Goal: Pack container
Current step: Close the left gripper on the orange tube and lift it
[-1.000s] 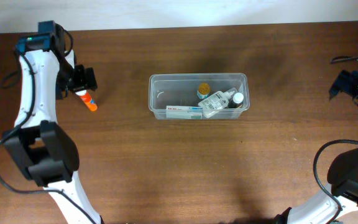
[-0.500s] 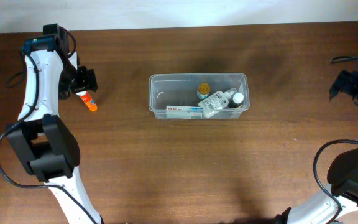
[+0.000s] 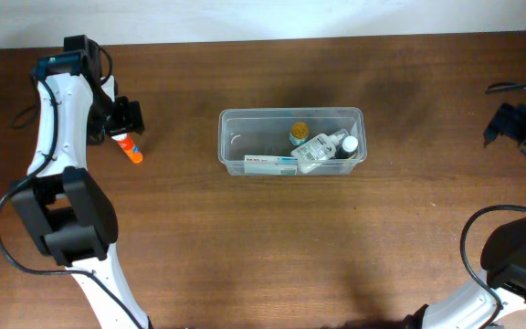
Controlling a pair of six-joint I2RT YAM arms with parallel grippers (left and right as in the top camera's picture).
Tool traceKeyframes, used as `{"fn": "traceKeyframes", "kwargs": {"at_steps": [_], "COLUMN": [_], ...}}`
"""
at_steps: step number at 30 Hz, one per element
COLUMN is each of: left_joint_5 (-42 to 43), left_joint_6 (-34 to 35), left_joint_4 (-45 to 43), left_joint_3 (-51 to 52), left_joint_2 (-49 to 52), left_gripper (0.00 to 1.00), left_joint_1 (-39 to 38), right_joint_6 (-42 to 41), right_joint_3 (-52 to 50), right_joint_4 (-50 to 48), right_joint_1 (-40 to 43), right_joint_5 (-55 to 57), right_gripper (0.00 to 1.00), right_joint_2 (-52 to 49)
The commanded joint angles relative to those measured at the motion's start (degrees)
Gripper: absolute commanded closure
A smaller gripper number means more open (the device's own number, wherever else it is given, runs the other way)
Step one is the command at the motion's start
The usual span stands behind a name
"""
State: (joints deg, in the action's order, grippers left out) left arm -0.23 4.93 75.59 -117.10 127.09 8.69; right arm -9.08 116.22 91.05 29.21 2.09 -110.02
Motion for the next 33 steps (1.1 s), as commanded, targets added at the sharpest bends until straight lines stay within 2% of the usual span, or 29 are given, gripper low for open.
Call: {"fn": "traceKeyframes", "kwargs": {"at_steps": [1, 4, 5, 10, 16, 19, 22, 23, 33], "left_joint_5": [0.90, 0.90, 0.90, 0.87, 0.90, 0.90, 0.90, 0.90, 0.92], "left_joint_6": [-0.70, -0.68, -0.68, -0.70, -0.70, -0.68, -0.68, -0.68, -0.70], "left_joint_4": [0.11, 0.04, 0.02, 0.04, 0.04, 0.17, 0.37, 0.48, 1.64], "left_joint_3": [0.09, 0.09, 0.07, 0.07, 0.07, 0.07, 0.07, 0.07, -0.39], "left_joint_2": [3.30, 3.63, 3.61, 3.61, 3.63, 3.61, 3.61, 3.61, 3.61], "left_gripper": [0.11, 0.11, 0.16, 0.19, 0.30, 0.41, 0.60, 0.62, 0.68], "left_joint_1": [-0.04, -0.04, -0.04, -0.04, -0.04, -0.04, -0.04, -0.04, -0.04], "right_joint_6": [-0.68, -0.68, -0.68, -0.68, -0.68, -0.68, -0.68, -0.68, -0.68], "right_joint_3": [0.11, 0.11, 0.11, 0.11, 0.11, 0.11, 0.11, 0.11, 0.11], "right_joint_4": [-0.09, -0.09, -0.09, -0.09, -0.09, -0.09, -0.09, -0.09, -0.09], "right_joint_1": [0.11, 0.11, 0.11, 0.11, 0.11, 0.11, 0.11, 0.11, 0.11], "right_joint_5": [0.07, 0.07, 0.07, 0.07, 0.07, 0.07, 0.07, 0.07, 0.07], "right_gripper": [0.02, 0.02, 0.02, 0.02, 0.02, 0.02, 0.02, 0.01, 0.02], "right_joint_2": [0.81, 0.81, 0.81, 0.81, 0.81, 0.81, 0.81, 0.81, 0.81]}}
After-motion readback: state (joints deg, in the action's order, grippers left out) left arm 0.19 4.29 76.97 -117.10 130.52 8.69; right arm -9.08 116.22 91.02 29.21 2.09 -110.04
